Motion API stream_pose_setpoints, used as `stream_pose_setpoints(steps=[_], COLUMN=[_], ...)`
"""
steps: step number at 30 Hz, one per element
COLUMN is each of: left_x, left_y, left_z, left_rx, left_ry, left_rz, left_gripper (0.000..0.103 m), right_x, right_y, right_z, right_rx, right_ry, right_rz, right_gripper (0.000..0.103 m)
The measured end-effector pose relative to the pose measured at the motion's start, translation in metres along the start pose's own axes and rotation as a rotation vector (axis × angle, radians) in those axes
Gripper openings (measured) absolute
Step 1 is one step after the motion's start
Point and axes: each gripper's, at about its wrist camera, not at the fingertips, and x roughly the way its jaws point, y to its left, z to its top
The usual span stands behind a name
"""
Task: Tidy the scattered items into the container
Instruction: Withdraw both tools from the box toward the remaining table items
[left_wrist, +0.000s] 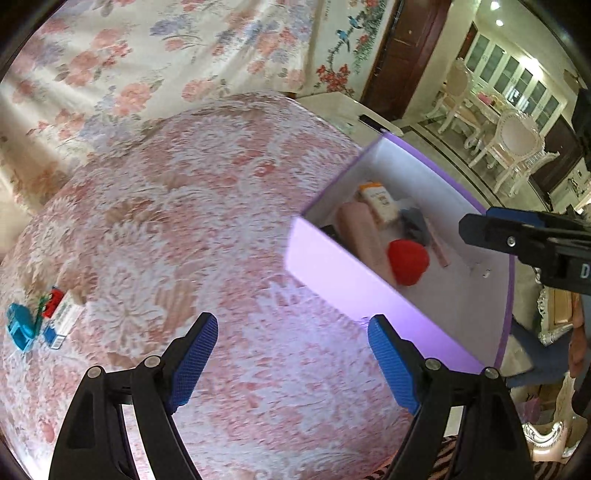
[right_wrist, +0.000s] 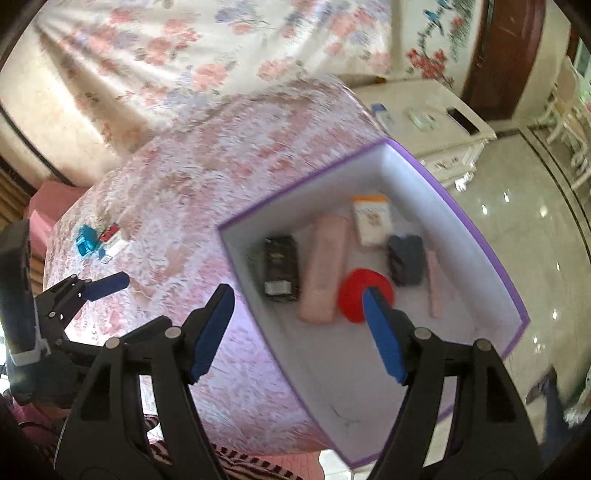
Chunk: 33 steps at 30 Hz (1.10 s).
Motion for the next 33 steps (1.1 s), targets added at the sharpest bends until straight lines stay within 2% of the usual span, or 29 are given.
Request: stream_pose_setpoints(steps=[18,22,24,30,33], left_x=[-0.029,-0.028,-0.026,-0.017,-0.011], left_y=[0.144,0.18,0.199,0.259,0.287], left_z=[-0.047,-0.071,-0.086,-0.128,-0.146], left_rx=[-0.189,-0.25,-0.293,-0.42,-0.482], left_ry=[-0.028,-0.011,0.006,0.051,0.071], left_rz=[0.106,0.104,0.092,0.092,0.096], left_gripper=[0.086,0.091,0.103,0.103,0.103], right_x=[0.058,0.075,0.084,0.122,0.146], right_y=[0.174,0.213,0.232,0.29,0.318], right_z=[0.017,0.012,0.009,0.001,-0.002], right_rx=[-0.251,-0.299,-0.324,-0.409,-0.513], right_ry=[0.069,0.097,0.107,0.156,0.184], right_rz=[0.125,0.158,0.172,0.22,0.245], right_gripper=[0.077,0.077,0.077,0.078,0.078])
